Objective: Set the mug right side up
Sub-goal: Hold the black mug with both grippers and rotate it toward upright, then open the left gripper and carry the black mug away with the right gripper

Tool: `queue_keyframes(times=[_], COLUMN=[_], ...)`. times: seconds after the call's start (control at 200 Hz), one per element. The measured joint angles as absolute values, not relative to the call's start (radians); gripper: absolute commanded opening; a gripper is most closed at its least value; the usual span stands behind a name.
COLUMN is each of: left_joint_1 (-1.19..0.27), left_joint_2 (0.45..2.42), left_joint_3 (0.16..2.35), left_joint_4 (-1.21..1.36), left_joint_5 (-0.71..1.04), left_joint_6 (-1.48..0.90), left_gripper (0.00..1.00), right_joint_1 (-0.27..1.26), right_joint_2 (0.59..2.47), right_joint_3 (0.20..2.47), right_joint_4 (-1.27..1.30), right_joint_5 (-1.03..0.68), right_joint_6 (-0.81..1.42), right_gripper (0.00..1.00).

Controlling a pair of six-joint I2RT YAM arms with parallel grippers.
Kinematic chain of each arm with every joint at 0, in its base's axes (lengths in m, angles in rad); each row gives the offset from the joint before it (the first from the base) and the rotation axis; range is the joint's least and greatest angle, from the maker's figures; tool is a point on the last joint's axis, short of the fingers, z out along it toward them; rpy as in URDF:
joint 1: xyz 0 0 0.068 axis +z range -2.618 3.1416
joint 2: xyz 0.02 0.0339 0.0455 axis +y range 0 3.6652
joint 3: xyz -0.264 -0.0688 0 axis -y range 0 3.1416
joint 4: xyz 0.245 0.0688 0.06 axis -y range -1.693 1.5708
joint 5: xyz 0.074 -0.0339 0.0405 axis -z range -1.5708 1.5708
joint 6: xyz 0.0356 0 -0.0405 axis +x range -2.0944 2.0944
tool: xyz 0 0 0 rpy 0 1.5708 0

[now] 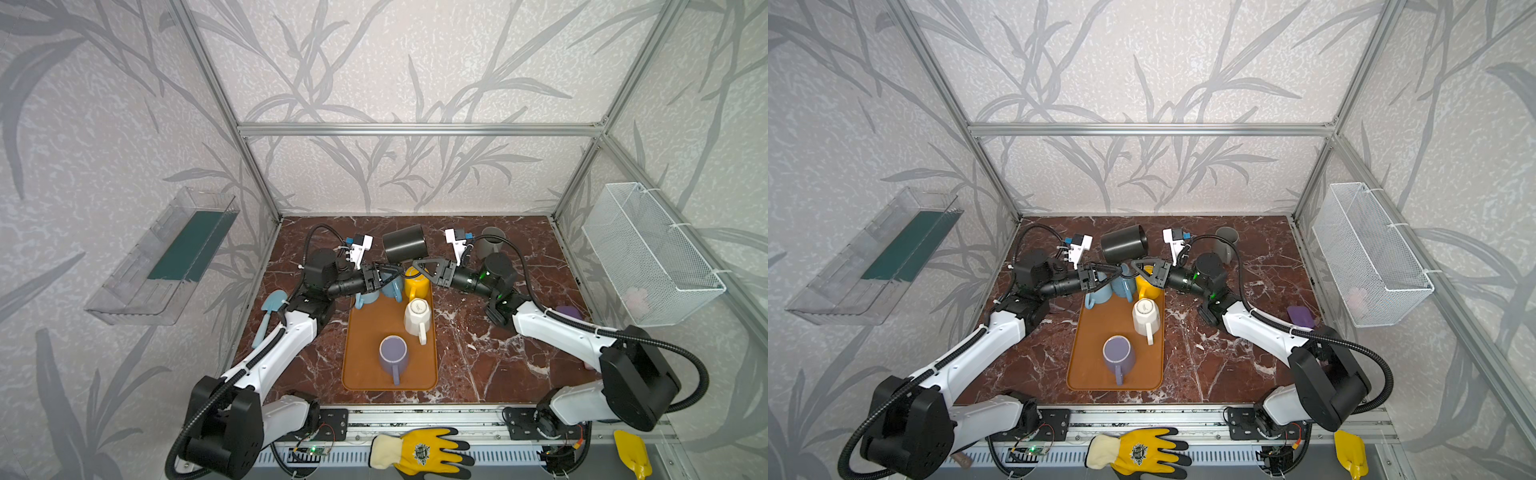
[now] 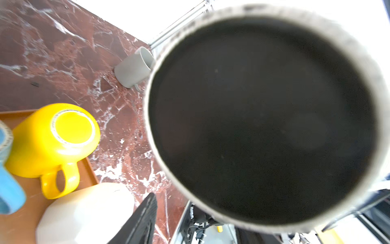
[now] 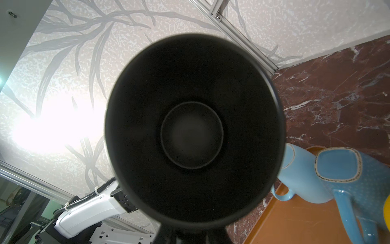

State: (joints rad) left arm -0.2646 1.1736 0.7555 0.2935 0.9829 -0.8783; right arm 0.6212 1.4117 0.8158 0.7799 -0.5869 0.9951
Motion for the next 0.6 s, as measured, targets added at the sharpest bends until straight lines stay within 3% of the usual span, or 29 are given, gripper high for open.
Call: queue_keyframes(times=[0.6], left_joint_1=[-0.265], left_joint_2=[1.072], left_joint_3=[0.845], left_joint_4=[-0.08], left_joint_5=[0.892], left_joint_6=[-0.668], left_gripper=[0.57], right_joint_1=[0.621], right_joint_2=[1.309], right_joint_3=[0.816], right_joint_4=[0.493], right_joint_5=[-0.493], right_joint_6=[0.827], right_gripper=[0.0])
